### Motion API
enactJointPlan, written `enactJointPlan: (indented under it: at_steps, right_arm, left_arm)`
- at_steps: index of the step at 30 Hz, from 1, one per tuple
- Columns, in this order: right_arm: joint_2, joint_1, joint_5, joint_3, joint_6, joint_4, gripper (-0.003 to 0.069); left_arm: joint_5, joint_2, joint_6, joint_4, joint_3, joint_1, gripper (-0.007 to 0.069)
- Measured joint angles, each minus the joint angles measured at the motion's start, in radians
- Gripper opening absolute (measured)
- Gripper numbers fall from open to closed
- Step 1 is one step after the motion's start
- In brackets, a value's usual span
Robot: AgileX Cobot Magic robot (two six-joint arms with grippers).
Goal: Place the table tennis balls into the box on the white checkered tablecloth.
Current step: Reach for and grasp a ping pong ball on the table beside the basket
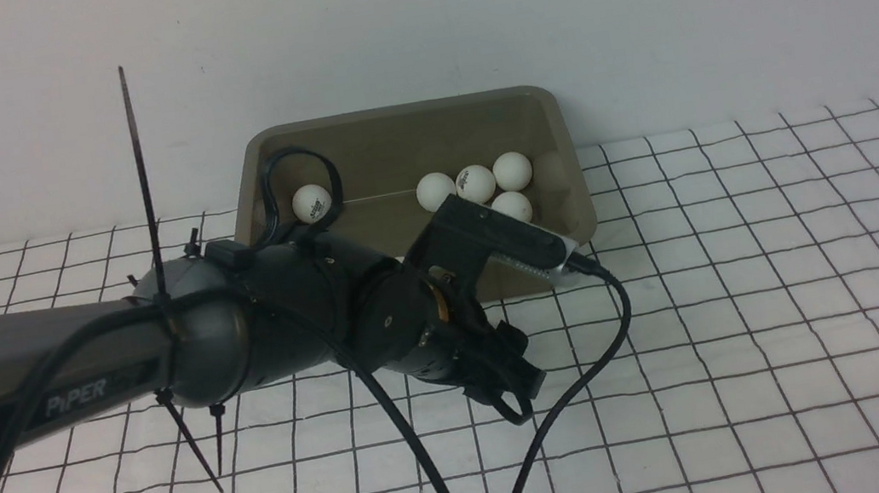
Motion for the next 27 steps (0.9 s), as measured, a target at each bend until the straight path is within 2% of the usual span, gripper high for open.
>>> enactJointPlan:
  at_steps: [17,27]
  right_arm:
    - [0.000,0.000,0.000,0.000,0.000,0.000,0.0451]
    - [0.000,0.000,0.000,0.000,0.000,0.000,0.0451]
  left_arm:
    - [-0.174,0.066,-0.025,0.003,0.000,0.002,0.0450]
    - [-0.116,0.066,-0.024,0.005,0.000,0.065,0.0450]
